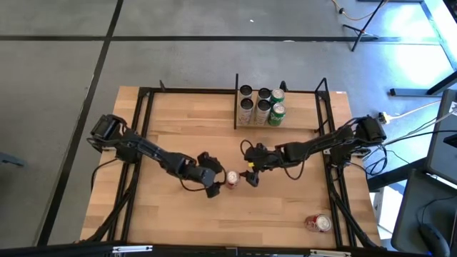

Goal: Place canned beverage on shelf
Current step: Put the top red-white soda can on the shelf

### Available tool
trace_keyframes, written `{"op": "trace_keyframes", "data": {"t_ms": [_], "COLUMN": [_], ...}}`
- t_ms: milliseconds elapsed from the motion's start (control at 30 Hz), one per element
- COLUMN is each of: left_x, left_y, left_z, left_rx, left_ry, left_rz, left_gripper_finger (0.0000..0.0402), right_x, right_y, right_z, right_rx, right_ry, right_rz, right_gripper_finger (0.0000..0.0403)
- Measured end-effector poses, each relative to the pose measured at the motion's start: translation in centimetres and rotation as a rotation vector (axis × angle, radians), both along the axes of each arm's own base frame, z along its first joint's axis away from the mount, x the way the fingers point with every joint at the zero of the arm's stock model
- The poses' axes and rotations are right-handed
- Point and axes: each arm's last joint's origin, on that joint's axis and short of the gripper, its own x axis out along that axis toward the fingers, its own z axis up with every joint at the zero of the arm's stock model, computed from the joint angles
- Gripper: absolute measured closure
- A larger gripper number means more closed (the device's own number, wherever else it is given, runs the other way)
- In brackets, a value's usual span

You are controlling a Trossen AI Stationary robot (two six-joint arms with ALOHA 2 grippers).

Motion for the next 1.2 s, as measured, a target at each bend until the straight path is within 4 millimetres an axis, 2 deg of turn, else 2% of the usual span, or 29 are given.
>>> {"op": "trace_keyframes", "data": {"t_ms": [300,400,567,667,767,933,1033,1200], "left_x": [-0.5,-1.2,-2.8,-3.7,-4.2,-4.6,-4.6,-4.6], "left_y": [1.1,0.9,0.3,-0.4,-0.9,-1.4,-1.6,-1.6], "left_z": [-0.6,-0.3,1.1,2.2,2.9,3.2,3.1,3.1], "left_rx": [0.026,0.017,-0.010,-0.016,-0.014,-0.018,-0.024,-0.024], "left_ry": [0.087,0.134,0.195,0.188,0.177,0.168,0.173,0.174], "left_rz": [0.055,0.026,-0.026,-0.046,-0.063,-0.085,-0.097,-0.099], "left_gripper_finger": [0.0066,0.0066,0.0066,0.0066,0.0066,0.0066,0.0066,0.0066], "right_x": [-0.5,-0.8,-0.1,0.9,1.9,3.1,3.6,4.1], "right_y": [2.2,2.2,2.9,3.3,3.6,3.6,3.9,4.7], "right_z": [0.0,0.2,3.6,5.4,6.2,4.3,2.9,1.7], "right_rx": [0.010,0.033,0.089,0.035,-0.042,-0.139,-0.119,-0.076], "right_ry": [0.010,0.040,-0.012,-0.120,-0.244,-0.245,-0.213,-0.198], "right_rz": [0.101,0.125,0.188,0.198,0.168,0.122,0.156,0.179], "right_gripper_finger": [0.0043,0.0043,0.0043,0.0043,0.0043,0.0043,0.0043,0.0043]}}
